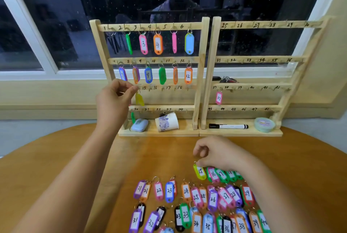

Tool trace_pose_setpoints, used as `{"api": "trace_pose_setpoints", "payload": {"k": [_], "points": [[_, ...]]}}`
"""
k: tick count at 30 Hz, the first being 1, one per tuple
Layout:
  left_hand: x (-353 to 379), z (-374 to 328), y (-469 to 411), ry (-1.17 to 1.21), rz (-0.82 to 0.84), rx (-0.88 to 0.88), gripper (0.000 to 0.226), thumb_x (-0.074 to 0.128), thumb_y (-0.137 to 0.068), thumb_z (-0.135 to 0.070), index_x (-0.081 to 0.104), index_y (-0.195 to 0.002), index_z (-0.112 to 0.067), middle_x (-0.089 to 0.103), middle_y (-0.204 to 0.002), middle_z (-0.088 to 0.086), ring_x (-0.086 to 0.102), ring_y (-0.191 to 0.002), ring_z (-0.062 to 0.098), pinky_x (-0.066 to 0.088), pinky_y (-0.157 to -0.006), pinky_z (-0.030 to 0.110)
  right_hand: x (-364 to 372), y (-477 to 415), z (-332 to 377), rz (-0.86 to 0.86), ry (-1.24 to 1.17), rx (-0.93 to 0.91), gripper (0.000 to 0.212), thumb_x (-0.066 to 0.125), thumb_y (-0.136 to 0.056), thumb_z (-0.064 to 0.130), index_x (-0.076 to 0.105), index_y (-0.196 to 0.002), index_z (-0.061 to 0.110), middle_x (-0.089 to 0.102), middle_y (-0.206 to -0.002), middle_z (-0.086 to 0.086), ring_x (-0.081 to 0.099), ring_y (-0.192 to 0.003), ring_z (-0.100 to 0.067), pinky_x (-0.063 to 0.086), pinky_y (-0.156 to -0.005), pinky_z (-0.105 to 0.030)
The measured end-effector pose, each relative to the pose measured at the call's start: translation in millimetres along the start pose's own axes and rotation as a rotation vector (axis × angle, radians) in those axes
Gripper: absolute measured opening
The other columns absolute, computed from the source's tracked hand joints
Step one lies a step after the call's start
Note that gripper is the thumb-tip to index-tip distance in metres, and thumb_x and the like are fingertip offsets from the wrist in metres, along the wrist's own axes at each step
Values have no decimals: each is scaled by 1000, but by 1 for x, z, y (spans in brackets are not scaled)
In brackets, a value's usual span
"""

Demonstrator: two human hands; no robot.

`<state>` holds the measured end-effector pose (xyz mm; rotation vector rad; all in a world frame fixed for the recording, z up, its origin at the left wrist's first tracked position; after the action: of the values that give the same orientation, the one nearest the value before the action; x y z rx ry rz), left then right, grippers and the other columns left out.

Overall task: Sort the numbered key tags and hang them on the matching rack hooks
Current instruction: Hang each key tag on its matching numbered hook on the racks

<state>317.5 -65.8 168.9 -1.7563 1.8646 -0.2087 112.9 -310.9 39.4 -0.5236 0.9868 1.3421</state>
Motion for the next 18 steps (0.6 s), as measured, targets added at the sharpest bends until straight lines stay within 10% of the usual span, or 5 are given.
{"api": "trace_pose_setpoints", "payload": {"k": [18], "points": [[1,6,3,-59,-94,-46,19,79,-93,-44,71,-89,-27,70,-78,-2,69,-77,21,58,-75,47,13,-7,-6,7,48,8,14,83,-91,19,78,-94,32,74,-90,10,68,-77,-3,47,-63,-20]]}}
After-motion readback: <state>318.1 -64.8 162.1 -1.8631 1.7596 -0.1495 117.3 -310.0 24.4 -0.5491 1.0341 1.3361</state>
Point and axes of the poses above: each hand's wrist, its own y-axis away from the middle knuckle, its own x-axis out of the palm, z = x × y, the point moved 10 cm from there along -y, towards the middle knuckle
